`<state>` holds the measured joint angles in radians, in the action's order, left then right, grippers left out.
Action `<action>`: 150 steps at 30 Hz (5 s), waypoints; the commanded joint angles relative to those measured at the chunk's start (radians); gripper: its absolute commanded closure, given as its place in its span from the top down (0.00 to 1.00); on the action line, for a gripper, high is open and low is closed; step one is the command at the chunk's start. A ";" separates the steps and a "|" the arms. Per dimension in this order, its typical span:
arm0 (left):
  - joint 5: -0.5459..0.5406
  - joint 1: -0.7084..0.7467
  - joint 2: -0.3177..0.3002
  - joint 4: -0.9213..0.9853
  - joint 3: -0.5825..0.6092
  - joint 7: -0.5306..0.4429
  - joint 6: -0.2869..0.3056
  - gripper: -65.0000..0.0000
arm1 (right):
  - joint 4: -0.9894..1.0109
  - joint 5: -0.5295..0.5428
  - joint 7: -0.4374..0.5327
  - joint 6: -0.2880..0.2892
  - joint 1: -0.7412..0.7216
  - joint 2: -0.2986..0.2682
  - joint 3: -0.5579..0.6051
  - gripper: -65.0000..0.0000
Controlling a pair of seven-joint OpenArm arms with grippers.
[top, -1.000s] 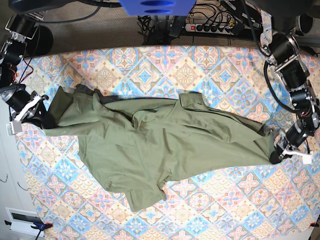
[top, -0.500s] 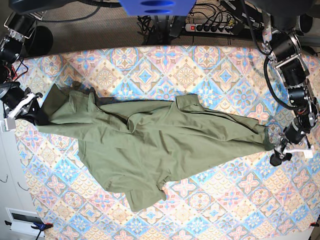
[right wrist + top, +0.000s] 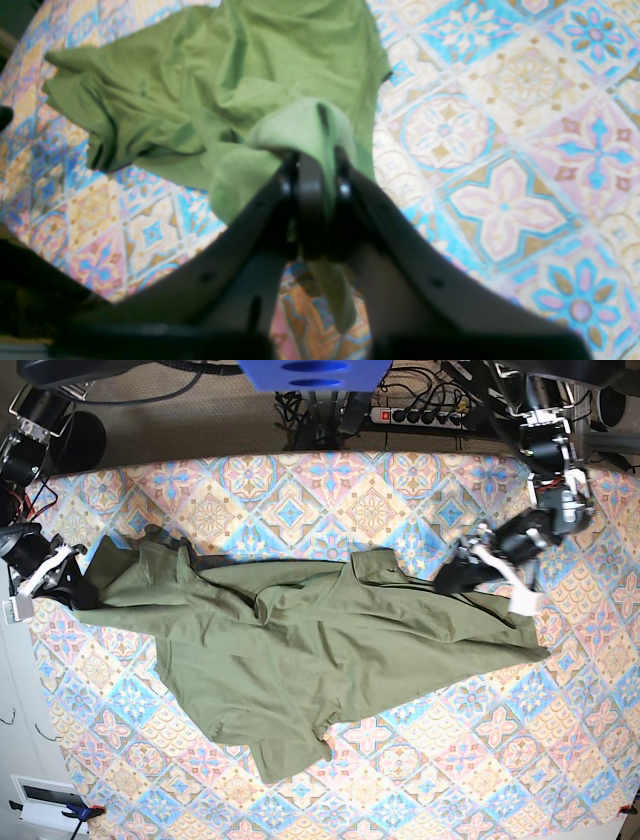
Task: Layout the t-shirt on the table in an organized manner, then fold the t-shirt properly
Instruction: 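Release the sleeve and move the left gripper over the t-shirt collar, then grasp the shirt edge with the left gripper and lift it up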
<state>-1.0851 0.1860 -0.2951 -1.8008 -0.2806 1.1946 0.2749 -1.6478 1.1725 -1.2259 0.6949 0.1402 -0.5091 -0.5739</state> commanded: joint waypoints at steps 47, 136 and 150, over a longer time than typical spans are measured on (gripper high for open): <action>0.822 -0.105 0.086 -0.066 0.415 -0.178 0.007 0.00 | -0.007 0.025 0.033 0.003 -0.015 0.000 -0.013 0.01; -0.203 0.660 0.000 -0.225 -0.504 0.051 0.159 0.00 | -0.045 0.022 -0.121 0.003 0.172 -0.006 -0.160 0.01; -0.166 0.626 -0.091 -0.227 -0.622 0.202 0.294 0.00 | -0.047 -0.061 -0.125 0.003 0.256 -0.039 -0.214 0.01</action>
<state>-1.2343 0.8108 -0.3664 -2.0140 -0.8909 1.4109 0.5659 -1.6814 1.0912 -1.3777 0.6952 0.4068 -0.5167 -0.7765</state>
